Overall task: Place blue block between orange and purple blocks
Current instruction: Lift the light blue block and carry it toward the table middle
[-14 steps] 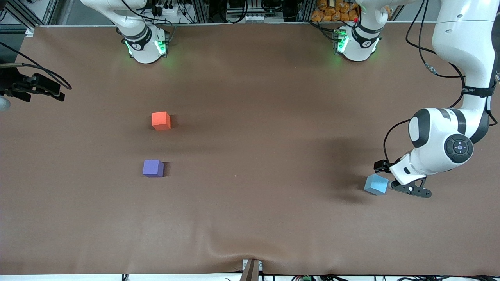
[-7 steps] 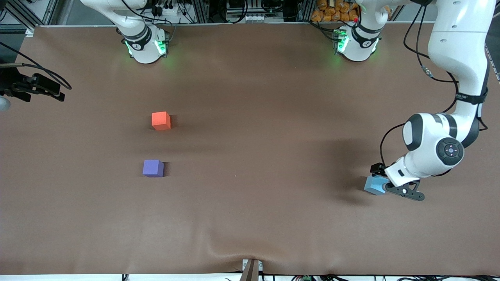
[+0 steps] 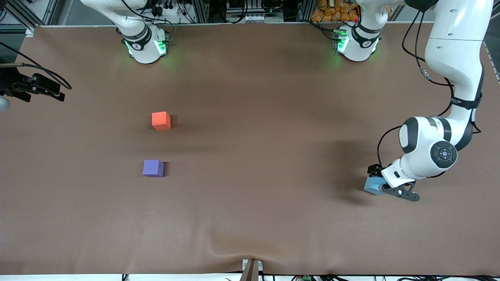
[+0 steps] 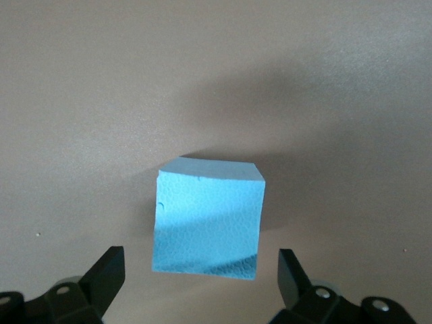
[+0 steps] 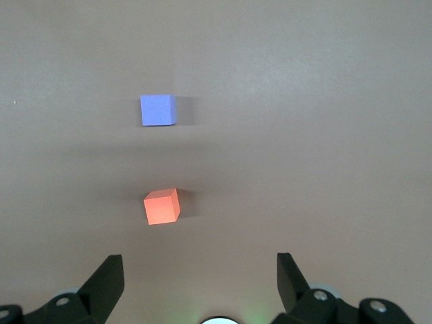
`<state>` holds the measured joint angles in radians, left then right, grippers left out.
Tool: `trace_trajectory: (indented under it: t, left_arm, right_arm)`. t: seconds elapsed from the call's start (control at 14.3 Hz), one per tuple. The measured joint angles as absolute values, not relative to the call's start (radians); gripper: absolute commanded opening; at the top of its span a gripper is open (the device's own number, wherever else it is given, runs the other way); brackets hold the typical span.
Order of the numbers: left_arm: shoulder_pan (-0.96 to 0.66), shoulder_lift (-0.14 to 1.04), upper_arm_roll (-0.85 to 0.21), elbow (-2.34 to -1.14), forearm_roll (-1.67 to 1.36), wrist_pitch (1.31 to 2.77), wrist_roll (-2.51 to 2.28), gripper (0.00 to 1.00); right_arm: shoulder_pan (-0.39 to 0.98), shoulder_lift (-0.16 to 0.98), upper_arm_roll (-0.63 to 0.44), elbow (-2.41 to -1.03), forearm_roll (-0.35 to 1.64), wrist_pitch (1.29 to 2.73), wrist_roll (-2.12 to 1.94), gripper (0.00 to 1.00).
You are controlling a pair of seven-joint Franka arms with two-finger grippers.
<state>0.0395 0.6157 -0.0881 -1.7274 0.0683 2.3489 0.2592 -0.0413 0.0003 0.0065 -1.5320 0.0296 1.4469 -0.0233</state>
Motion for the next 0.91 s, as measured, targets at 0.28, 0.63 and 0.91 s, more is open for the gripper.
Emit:
trace_trajectory:
  t: [0.28, 0.63, 0.91]
  left_arm:
    - [0.039, 0.656, -0.088, -1.707, 0.069, 2.381, 0.260, 0.73]
    - [0.028, 0.678, -0.090, -1.683, 0.069, 2.393, 0.260, 0.00]
    - [0.014, 0.677, -0.112, -1.669, 0.069, 2.393, 0.254, 0.00]
  right_arm:
    - [-0.041, 0.000, 0.006, -1.532, 0.030, 1.447, -0.023, 1.00]
    - [-0.041, 0.000, 0.006, -1.532, 0.030, 1.447, -0.023, 1.00]
    - [-0.041, 0.000, 0.006, -1.532, 0.030, 1.447, -0.023, 1.00]
